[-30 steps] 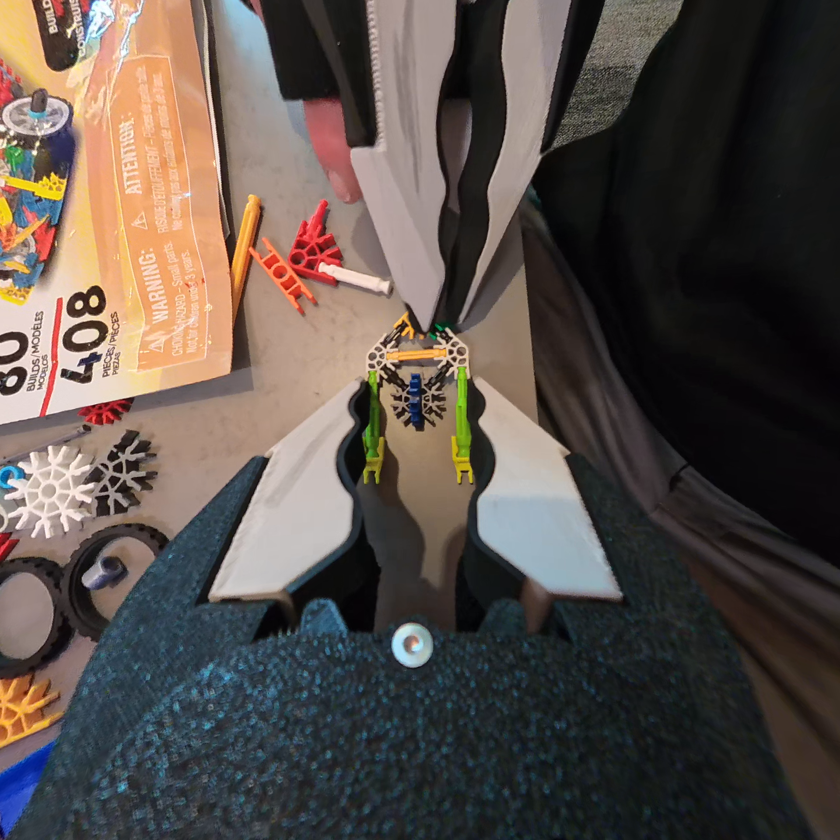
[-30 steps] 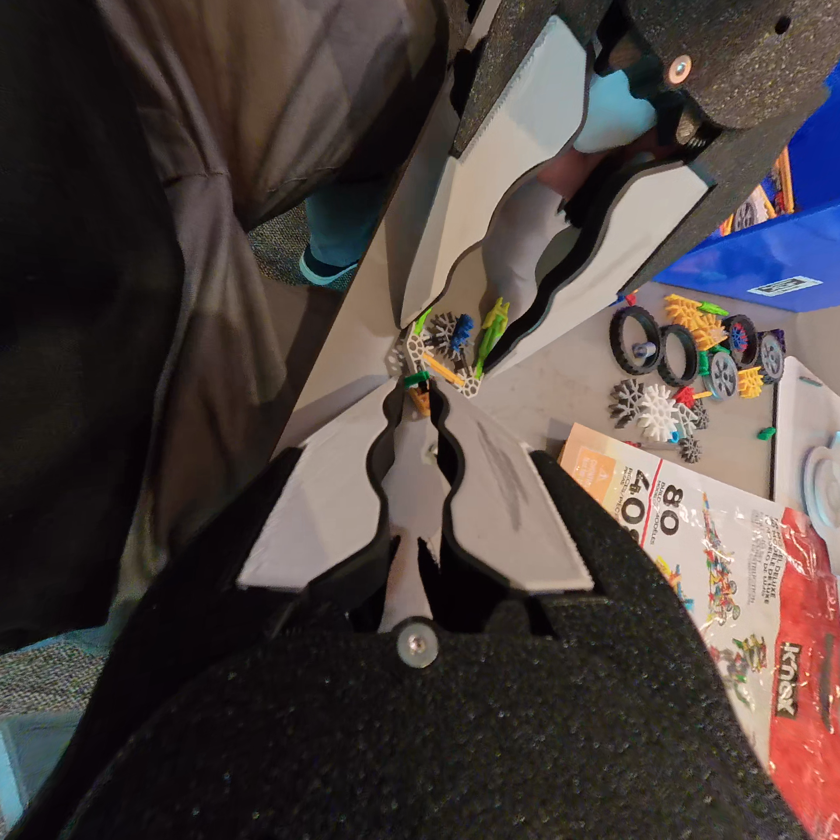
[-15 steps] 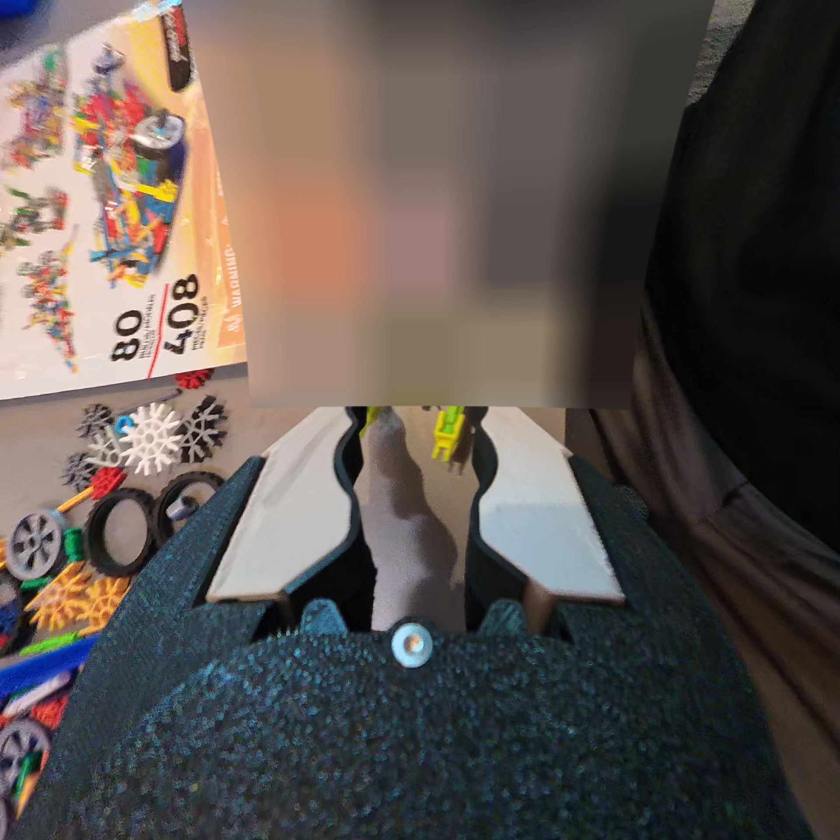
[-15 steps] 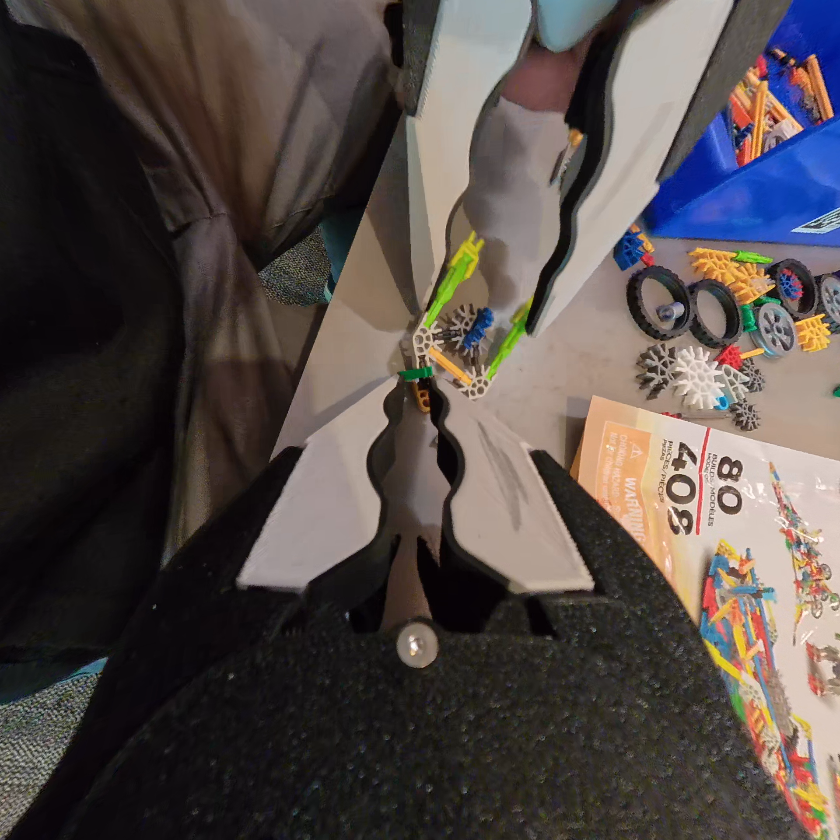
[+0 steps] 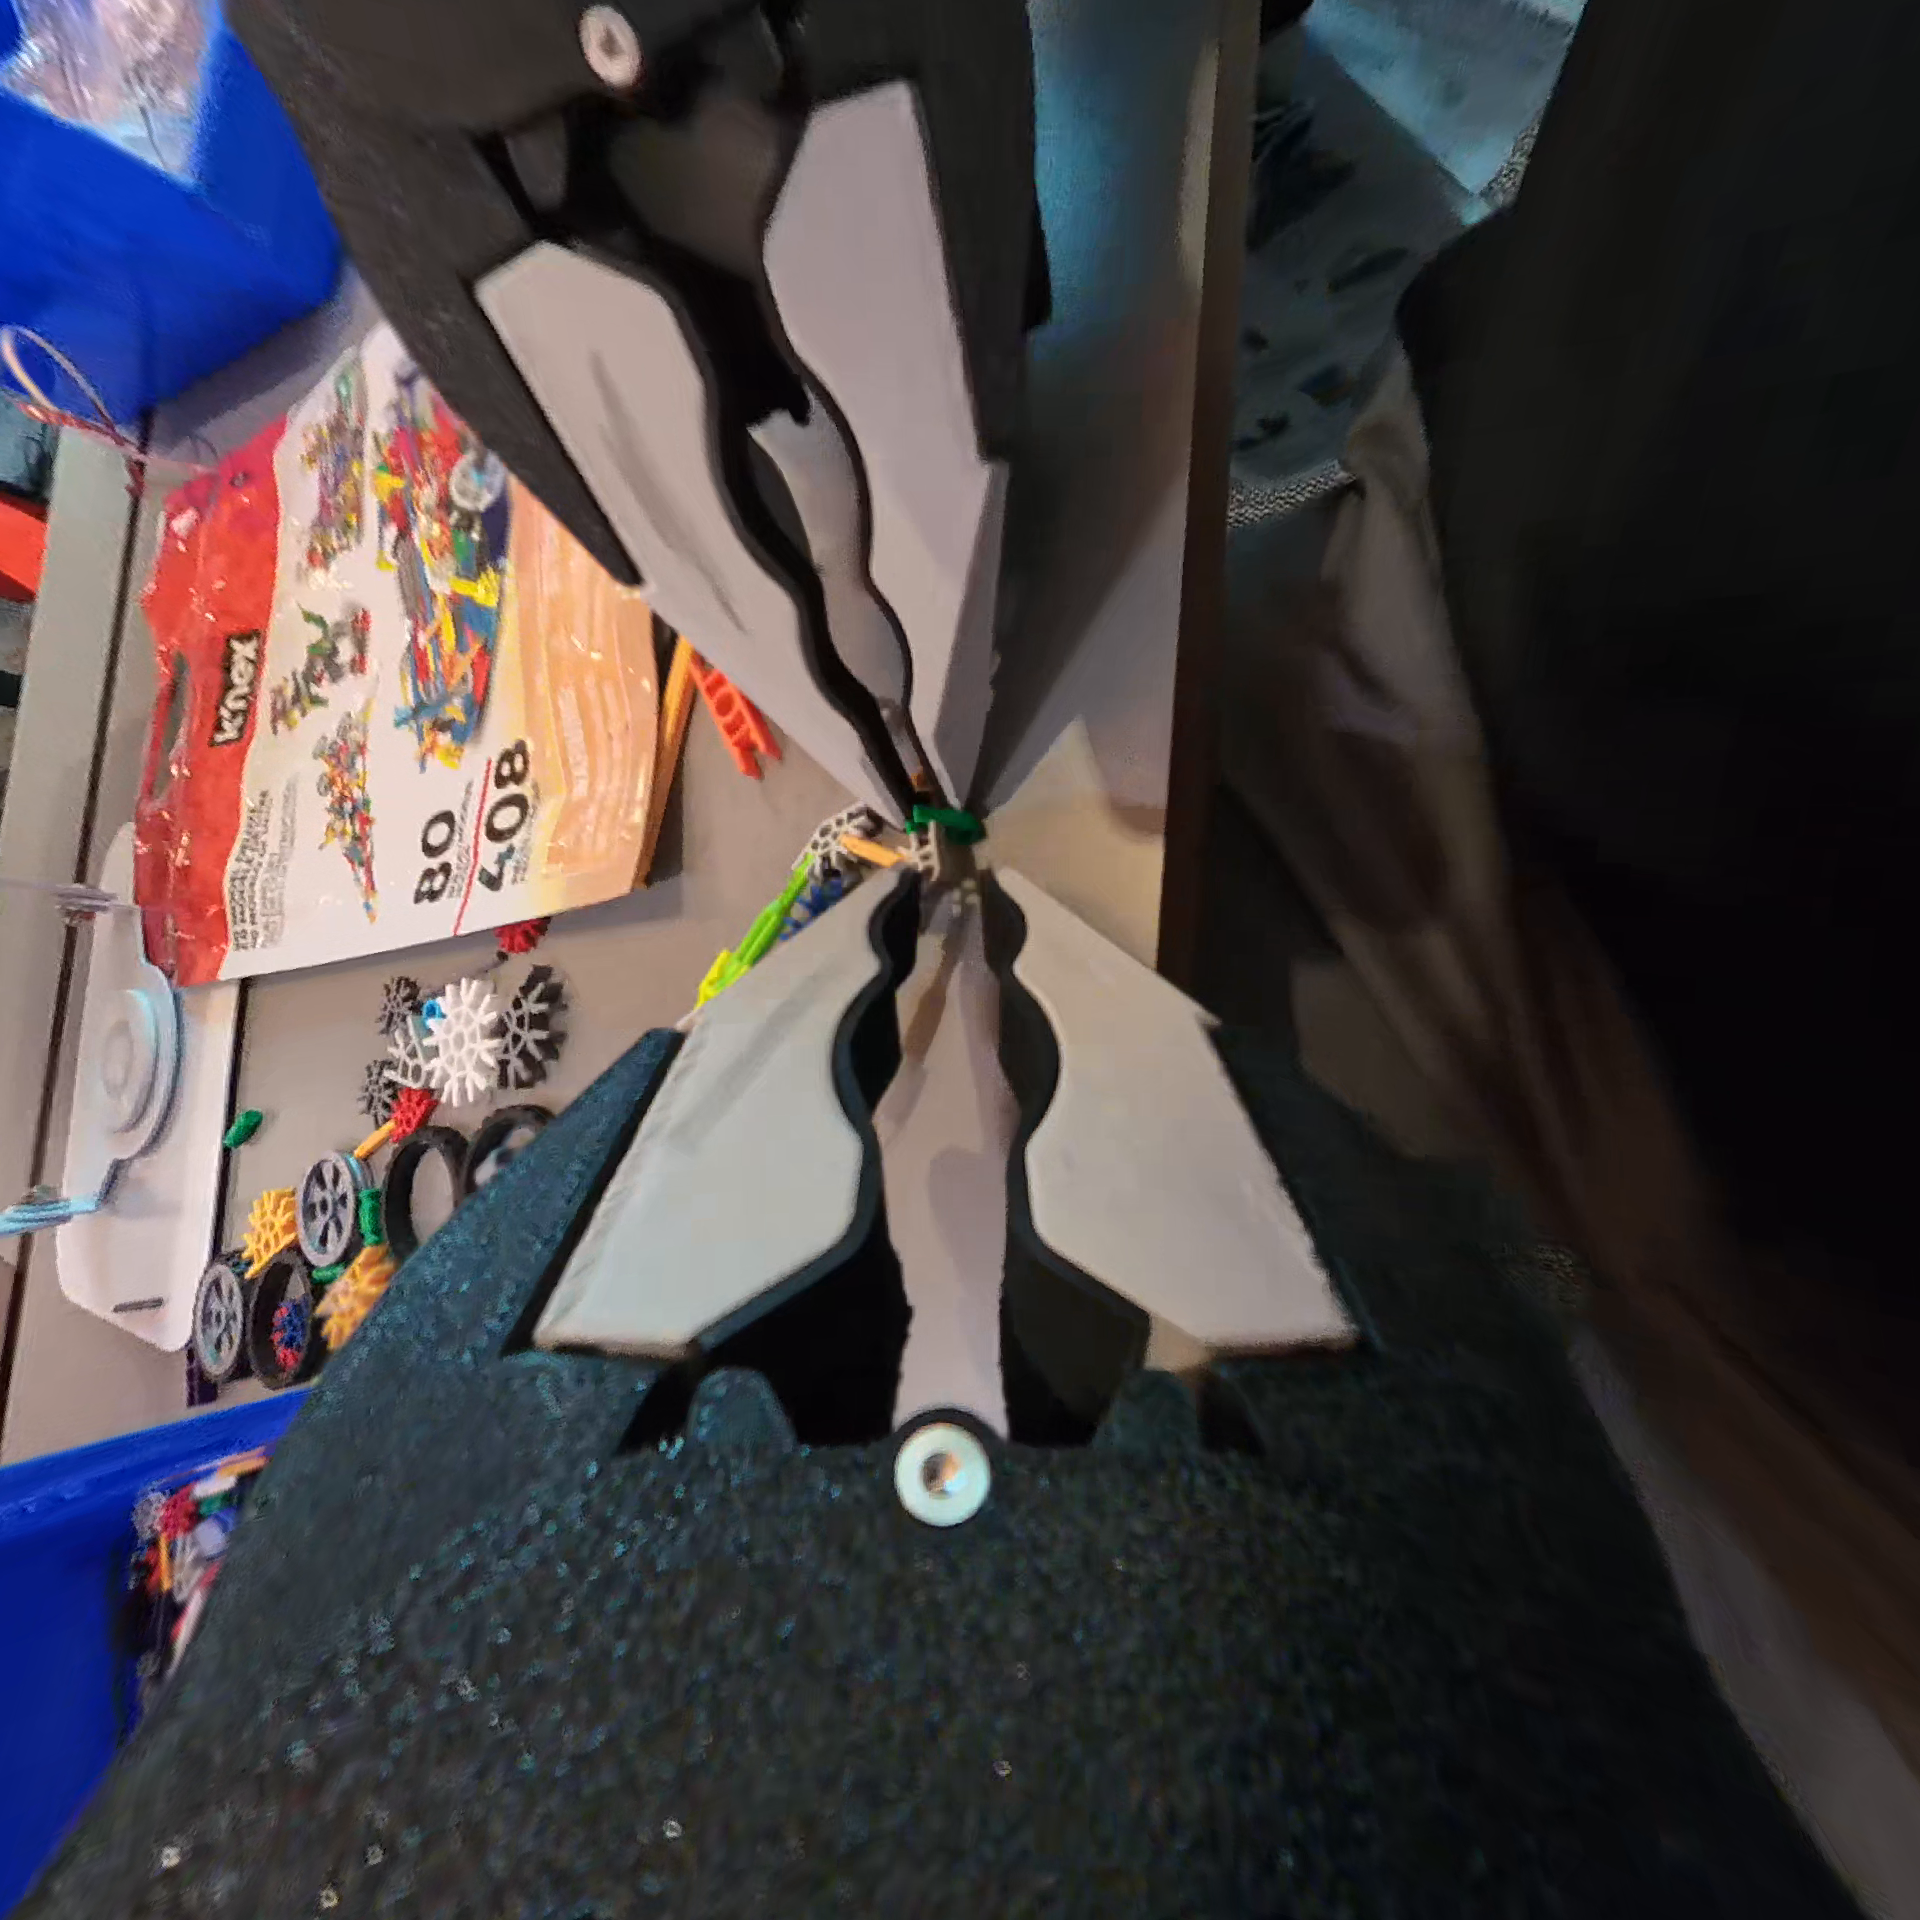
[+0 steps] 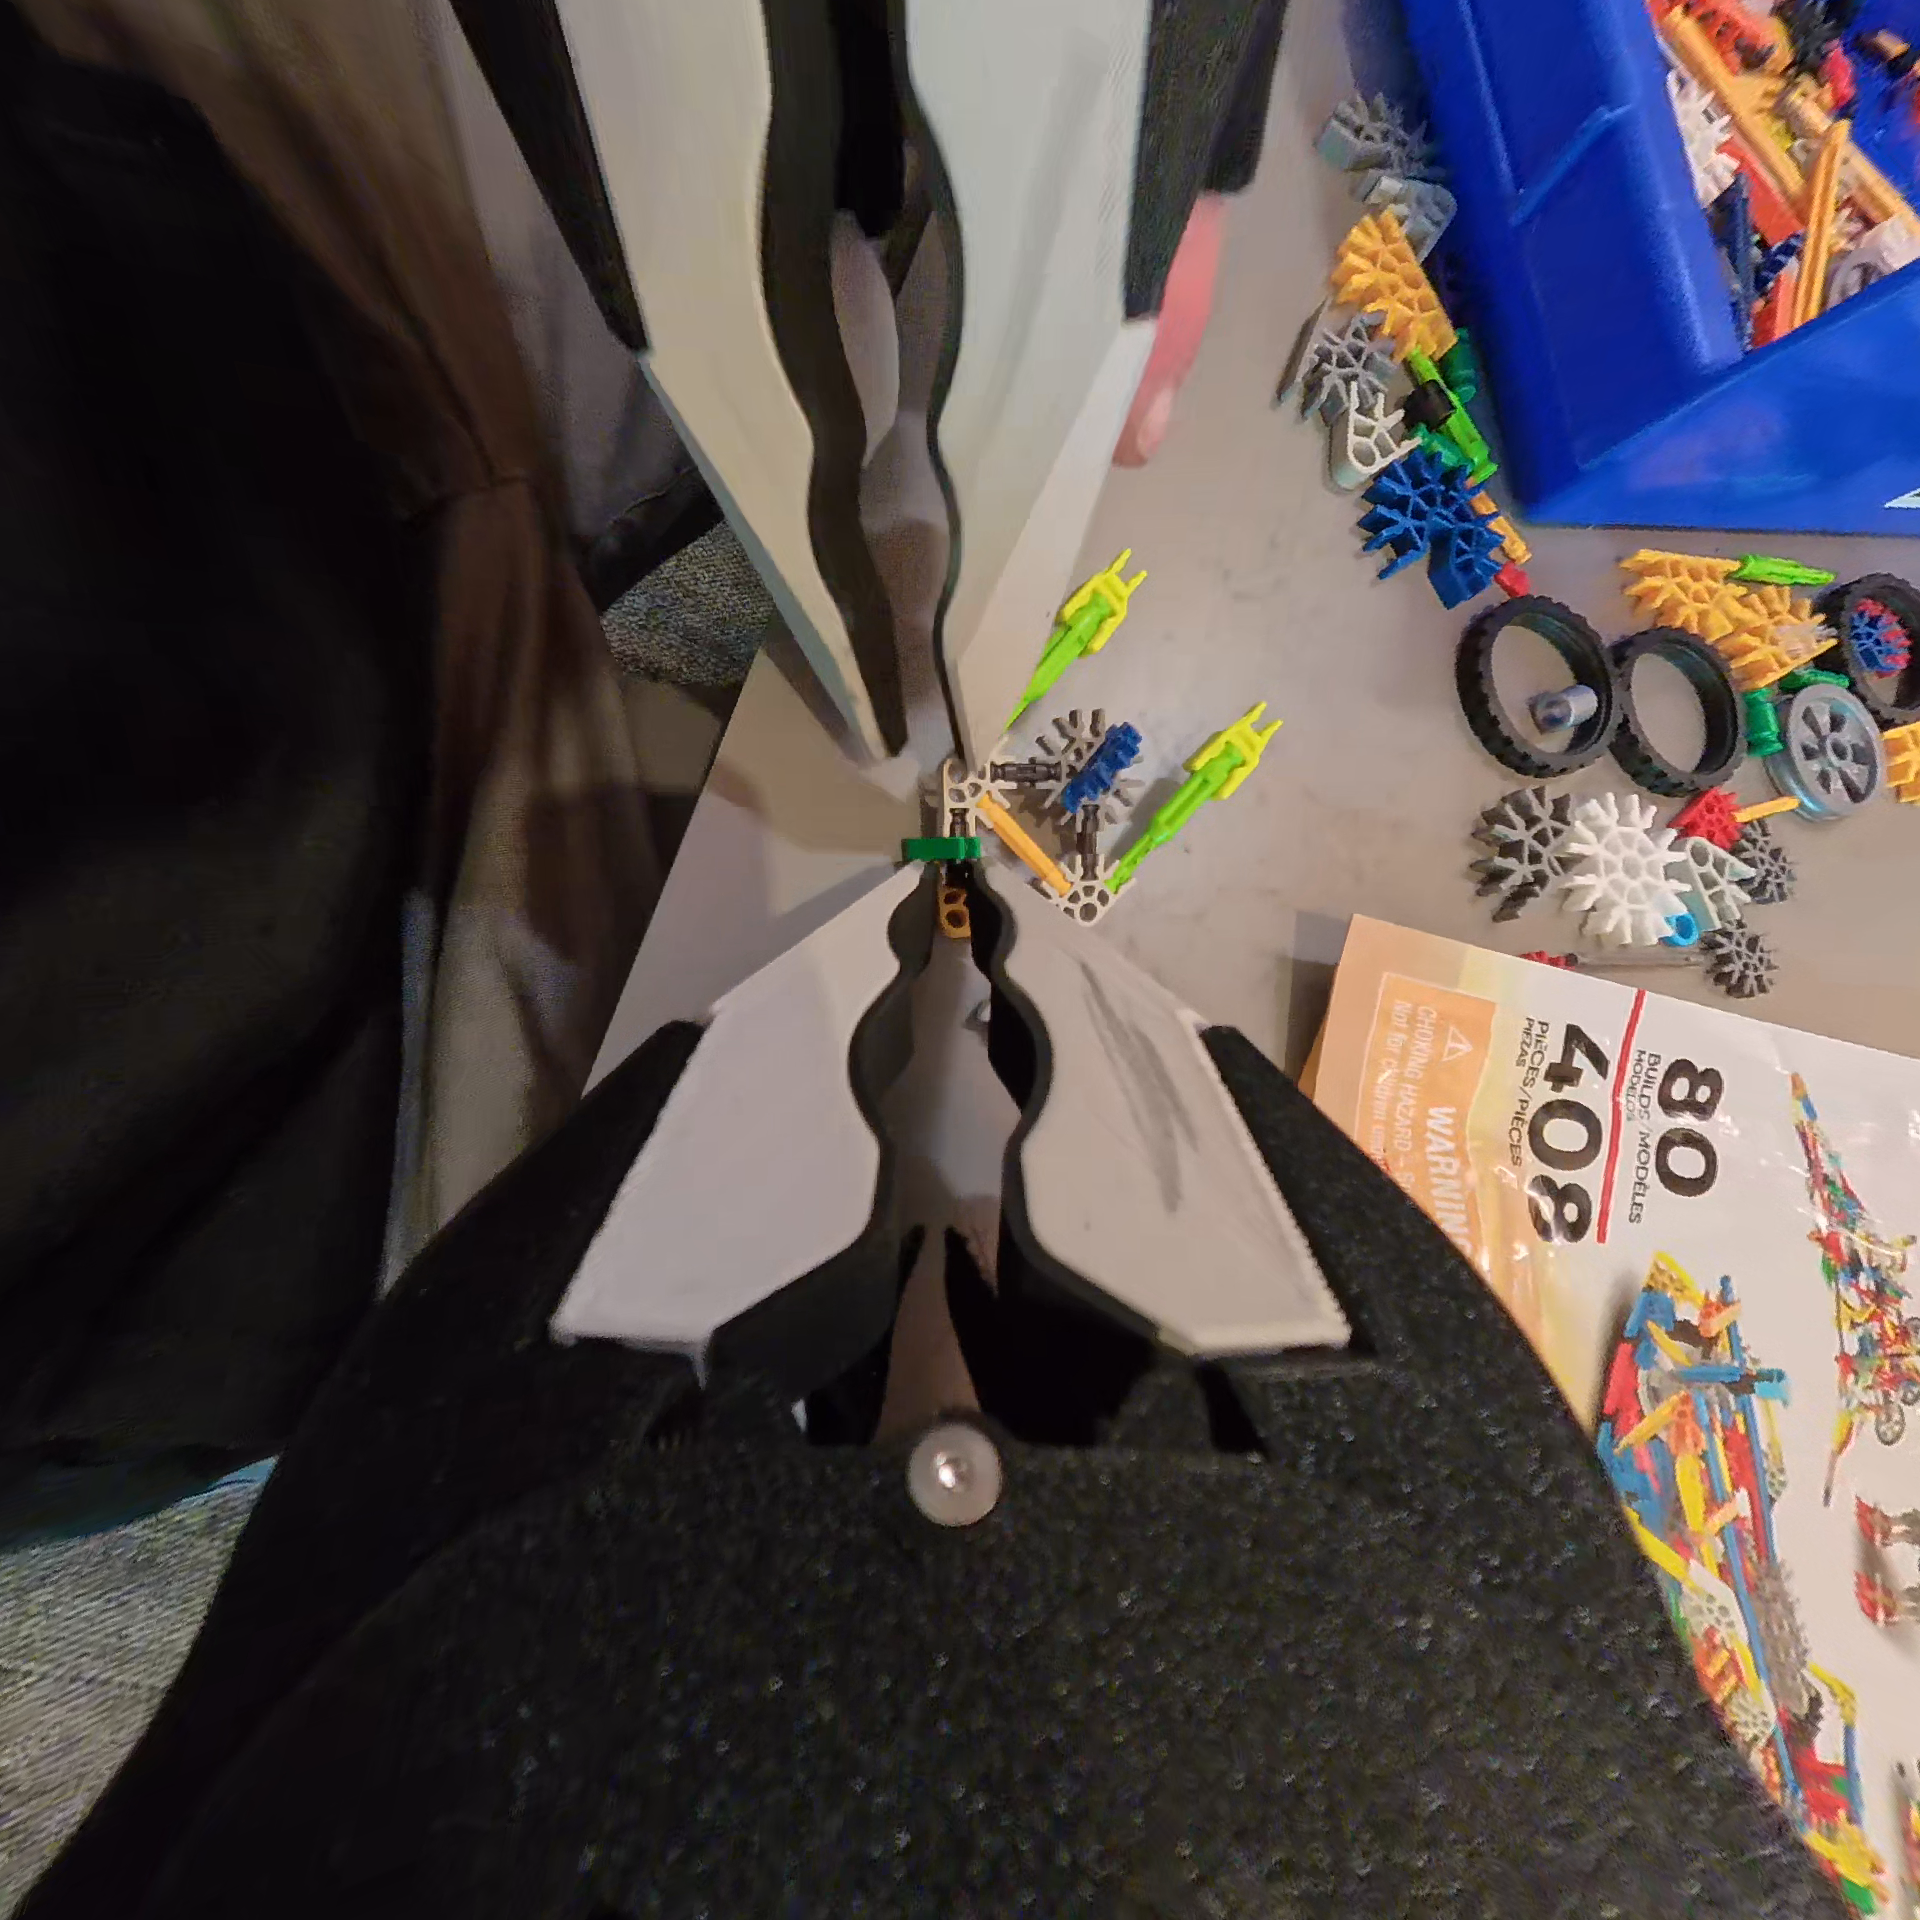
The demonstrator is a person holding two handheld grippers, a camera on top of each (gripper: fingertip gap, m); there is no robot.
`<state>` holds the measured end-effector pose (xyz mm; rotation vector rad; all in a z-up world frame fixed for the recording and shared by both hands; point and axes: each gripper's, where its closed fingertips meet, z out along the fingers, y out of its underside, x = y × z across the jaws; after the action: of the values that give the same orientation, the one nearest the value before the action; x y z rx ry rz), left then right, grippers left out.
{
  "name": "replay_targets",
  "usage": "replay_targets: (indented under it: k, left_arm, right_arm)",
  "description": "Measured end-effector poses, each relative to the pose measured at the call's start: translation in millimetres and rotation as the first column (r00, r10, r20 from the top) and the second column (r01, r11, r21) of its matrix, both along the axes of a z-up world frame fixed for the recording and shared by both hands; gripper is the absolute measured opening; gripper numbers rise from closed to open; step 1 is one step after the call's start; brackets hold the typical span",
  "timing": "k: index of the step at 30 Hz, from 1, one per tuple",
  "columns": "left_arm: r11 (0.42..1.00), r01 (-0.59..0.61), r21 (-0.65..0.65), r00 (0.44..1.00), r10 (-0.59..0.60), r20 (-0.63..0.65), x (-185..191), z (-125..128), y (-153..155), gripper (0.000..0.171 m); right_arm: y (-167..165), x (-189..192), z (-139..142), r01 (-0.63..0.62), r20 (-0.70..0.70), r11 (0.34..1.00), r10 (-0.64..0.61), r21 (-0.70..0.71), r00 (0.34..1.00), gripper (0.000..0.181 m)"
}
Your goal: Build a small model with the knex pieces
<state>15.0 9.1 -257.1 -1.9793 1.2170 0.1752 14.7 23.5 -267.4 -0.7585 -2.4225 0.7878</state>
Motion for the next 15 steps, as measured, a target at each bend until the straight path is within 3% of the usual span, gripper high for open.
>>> replay_targets:
  k: [8,15]
  left_arm:
    - [1.0,-0.019,0.014,0.999,0.019,-0.042,-7.4,-10.4,4.3,0.002]
    - [1.0,0.0,-0.01,0.991,-0.001,-0.13,-6.6,-11.9,6.8,0.002]
  right_arm:
    - [1.8,-2.8,0.0,-0.007,0.103,1.0,0.009,-0.02,0.995,0.004]
    - [5.2,-2.5,2.4,0.0,0.096,0.998,0.006,-0.066,0.995,0.003]
